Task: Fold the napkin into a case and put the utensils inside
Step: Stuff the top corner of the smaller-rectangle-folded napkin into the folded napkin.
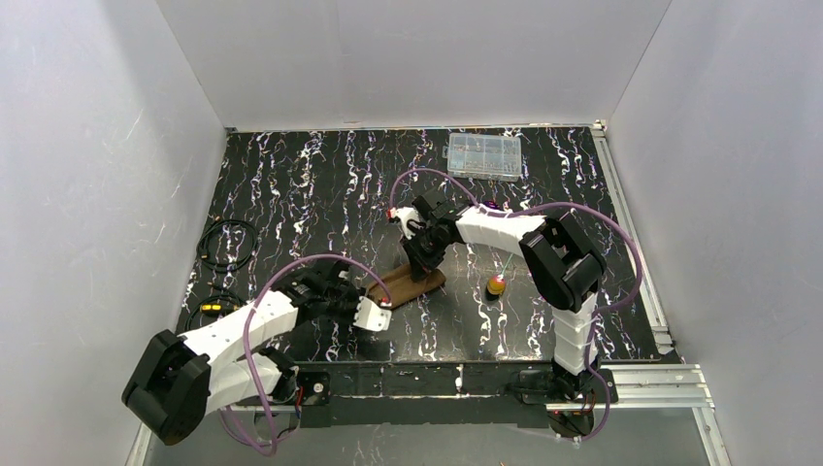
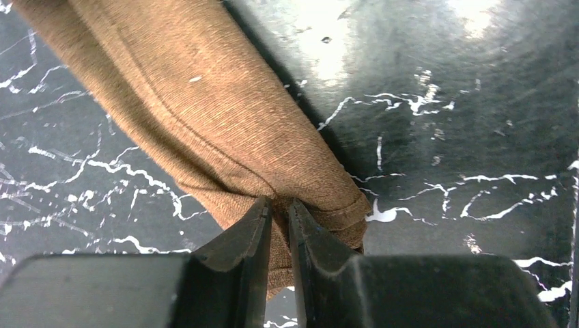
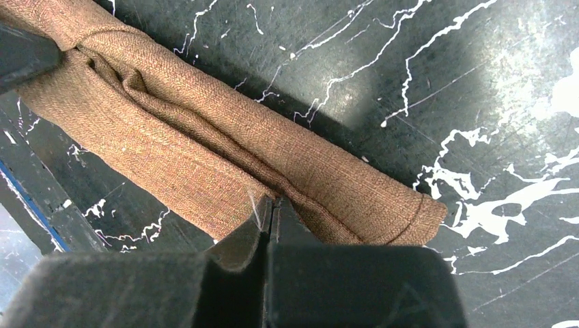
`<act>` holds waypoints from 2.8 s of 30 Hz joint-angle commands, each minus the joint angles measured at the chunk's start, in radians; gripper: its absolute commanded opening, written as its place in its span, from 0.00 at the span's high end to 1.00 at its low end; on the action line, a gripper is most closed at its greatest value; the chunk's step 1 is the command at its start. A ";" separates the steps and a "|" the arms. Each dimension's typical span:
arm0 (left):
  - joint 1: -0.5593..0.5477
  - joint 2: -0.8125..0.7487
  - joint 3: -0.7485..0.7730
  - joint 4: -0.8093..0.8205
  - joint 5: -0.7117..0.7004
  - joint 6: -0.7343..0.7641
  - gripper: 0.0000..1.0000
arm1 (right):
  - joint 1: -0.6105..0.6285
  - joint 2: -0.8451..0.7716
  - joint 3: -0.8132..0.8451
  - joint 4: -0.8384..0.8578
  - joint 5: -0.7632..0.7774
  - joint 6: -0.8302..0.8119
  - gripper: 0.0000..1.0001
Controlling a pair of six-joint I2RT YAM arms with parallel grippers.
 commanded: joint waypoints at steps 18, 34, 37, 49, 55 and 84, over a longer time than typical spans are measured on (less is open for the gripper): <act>0.001 0.103 -0.015 -0.157 0.013 0.190 1.00 | -0.009 0.008 0.137 -0.088 0.065 0.017 0.83; 0.003 0.049 0.195 -0.260 -0.026 -0.064 0.61 | -0.015 0.002 0.072 -0.075 -0.027 0.009 0.55; 0.003 0.013 0.248 -0.299 -0.021 -0.105 0.47 | -0.016 0.014 0.070 -0.070 -0.021 0.007 0.58; 0.010 0.177 0.387 -0.145 0.010 -0.486 0.02 | -0.016 -0.010 0.043 -0.014 -0.033 0.039 0.65; 0.039 0.357 0.430 -0.081 0.035 -0.563 0.01 | -0.015 -0.041 0.014 0.020 -0.053 0.074 0.67; 0.036 0.518 0.375 -0.037 0.095 -0.458 0.58 | -0.040 -0.070 -0.001 0.161 -0.191 0.163 0.66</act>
